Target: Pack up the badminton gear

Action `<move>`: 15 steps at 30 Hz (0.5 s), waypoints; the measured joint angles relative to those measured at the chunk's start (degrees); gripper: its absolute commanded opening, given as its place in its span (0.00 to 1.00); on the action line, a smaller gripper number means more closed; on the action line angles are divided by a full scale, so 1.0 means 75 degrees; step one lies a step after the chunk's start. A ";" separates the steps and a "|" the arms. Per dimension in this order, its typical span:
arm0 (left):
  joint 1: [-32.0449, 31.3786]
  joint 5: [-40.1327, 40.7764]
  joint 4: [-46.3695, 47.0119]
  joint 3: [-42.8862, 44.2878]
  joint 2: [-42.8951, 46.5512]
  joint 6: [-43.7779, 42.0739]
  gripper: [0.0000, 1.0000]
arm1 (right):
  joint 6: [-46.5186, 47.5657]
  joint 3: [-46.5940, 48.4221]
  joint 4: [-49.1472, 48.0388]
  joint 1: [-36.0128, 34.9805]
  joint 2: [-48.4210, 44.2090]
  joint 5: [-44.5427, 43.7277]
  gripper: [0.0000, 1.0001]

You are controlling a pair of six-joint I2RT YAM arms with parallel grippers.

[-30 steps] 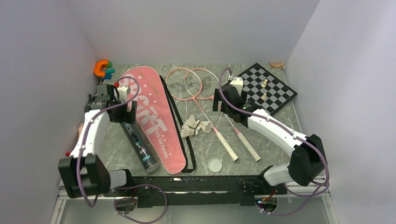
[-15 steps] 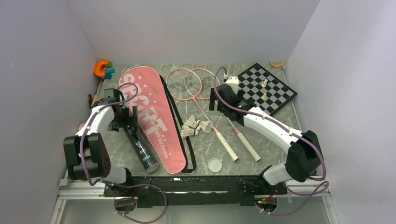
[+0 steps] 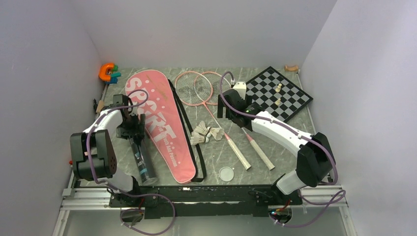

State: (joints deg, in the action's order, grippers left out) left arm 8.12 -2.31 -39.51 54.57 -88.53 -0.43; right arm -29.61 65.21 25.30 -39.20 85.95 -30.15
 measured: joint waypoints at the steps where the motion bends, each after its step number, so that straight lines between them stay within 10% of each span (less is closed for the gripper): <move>1: 0.0000 -0.0032 0.0023 0.0000 0.0020 -0.0105 0.70 | -0.0009 0.0020 0.0000 -0.0003 0.0029 0.0006 1.00; 15: 0.0006 -0.0825 -0.0297 0.0274 0.0822 -0.1358 0.40 | -0.0146 0.0227 0.0125 -0.0315 0.0248 0.0026 1.00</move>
State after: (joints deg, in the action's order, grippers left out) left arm 8.16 -8.49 -41.74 56.62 -82.37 -10.61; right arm -30.70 66.92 26.24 -41.56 87.81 -29.95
